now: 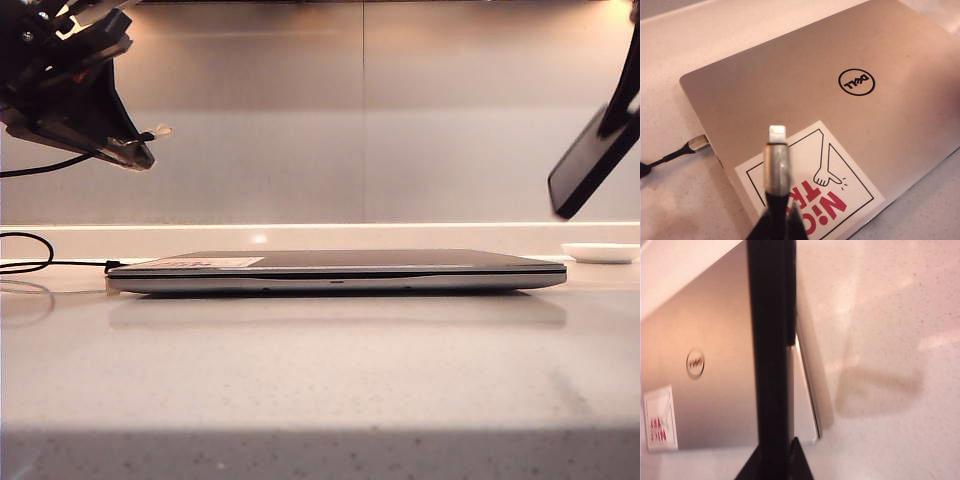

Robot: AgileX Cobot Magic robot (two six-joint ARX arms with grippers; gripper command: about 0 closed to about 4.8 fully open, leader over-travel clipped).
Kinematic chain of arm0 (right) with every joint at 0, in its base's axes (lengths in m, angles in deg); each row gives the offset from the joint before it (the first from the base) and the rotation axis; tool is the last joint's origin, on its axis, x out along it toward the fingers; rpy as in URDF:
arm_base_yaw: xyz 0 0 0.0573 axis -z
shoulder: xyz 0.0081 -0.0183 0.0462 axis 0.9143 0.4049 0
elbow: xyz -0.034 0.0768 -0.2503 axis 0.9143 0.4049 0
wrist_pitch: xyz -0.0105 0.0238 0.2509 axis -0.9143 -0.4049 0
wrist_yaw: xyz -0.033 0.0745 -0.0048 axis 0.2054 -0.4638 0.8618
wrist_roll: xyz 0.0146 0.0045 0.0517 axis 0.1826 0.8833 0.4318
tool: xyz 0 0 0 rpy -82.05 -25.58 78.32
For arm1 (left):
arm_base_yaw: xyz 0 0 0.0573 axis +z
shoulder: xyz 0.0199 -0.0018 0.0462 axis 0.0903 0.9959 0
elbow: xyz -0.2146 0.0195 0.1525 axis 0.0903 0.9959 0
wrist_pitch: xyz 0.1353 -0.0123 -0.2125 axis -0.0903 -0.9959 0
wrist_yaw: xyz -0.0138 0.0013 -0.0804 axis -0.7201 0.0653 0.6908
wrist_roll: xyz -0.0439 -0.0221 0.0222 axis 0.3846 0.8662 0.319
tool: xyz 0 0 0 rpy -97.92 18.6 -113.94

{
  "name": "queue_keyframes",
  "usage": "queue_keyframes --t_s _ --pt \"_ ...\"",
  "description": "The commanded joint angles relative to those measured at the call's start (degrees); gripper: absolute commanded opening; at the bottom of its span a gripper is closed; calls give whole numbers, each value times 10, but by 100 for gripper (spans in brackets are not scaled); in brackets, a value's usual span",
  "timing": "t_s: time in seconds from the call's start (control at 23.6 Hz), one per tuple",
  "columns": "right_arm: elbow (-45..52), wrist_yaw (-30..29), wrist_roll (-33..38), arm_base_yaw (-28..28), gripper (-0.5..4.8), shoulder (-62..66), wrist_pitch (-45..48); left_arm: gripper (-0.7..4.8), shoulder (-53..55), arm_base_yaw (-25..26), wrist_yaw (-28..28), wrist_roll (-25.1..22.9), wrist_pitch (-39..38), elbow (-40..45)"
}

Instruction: Pick up the charging cable and the phone, plug the charging cable into the charging port on the phone, and finally place them back on the table.

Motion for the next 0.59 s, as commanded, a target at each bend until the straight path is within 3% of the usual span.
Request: queue_keyframes --t_s 0.04,0.59 --pt "-46 25 -64 -14 -6 -3 -100 -6 -2 -1 2 -2 7 -2" --pt "-96 187 -120 -148 -6 43 -316 -6 -2 -1 2 -2 7 -2"
